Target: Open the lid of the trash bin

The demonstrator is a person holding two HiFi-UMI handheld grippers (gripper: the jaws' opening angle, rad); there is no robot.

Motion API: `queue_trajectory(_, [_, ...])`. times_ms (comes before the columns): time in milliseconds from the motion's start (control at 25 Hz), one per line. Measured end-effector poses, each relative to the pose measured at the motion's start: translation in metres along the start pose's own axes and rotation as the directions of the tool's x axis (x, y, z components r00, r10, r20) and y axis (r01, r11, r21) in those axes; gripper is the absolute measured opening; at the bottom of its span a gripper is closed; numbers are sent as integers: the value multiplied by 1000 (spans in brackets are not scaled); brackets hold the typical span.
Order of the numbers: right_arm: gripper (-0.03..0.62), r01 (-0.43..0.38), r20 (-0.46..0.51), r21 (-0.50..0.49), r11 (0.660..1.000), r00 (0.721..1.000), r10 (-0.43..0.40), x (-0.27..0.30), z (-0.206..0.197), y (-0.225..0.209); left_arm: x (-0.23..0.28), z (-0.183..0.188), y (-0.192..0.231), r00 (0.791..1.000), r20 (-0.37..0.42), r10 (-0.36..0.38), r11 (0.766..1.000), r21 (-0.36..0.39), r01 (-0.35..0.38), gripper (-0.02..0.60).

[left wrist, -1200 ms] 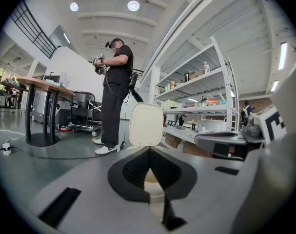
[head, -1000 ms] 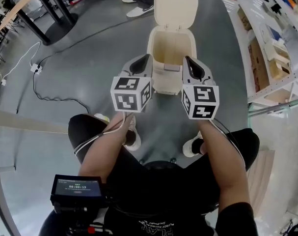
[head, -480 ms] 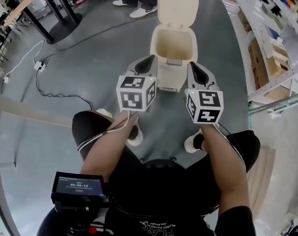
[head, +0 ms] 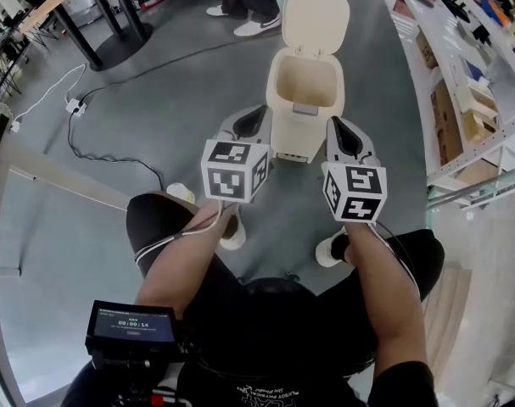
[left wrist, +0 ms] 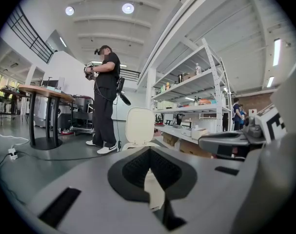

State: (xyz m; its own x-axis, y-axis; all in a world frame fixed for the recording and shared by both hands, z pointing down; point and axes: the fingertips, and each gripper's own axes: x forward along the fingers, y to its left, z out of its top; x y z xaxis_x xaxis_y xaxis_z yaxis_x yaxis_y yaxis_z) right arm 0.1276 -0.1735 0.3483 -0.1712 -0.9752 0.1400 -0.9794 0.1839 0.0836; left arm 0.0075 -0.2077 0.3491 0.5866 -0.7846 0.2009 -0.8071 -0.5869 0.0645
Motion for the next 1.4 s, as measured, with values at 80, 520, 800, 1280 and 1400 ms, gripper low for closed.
queue_trajectory(80, [5, -1, 4, 4, 1000, 1000, 1, -6, 0, 1, -4, -3, -3, 1000, -2, 4, 1000, 2, -4, -3])
queue_trajectory(520, [5, -18, 19, -8, 1000, 1000, 18, -24, 0, -1, -17, 8, -15, 999, 32, 4, 1000, -1, -4, -3])
queue_trajectory(800, [5, 5, 31, -14, 1000, 999, -4, -31, 4, -7, -18, 11, -21, 999, 43, -4, 1000, 20, 4, -3])
queue_trajectory(1280, [5, 46, 65, -33, 998, 997, -44, -37, 14, -10, -29, 14, -16, 998, 58, 5, 1000, 19, -6, -3])
queue_trajectory(1400, [5, 46, 71, -24, 999, 996, -44, -38, 16, -11, -30, 15, -13, 998, 62, 12, 1000, 19, -14, -3])
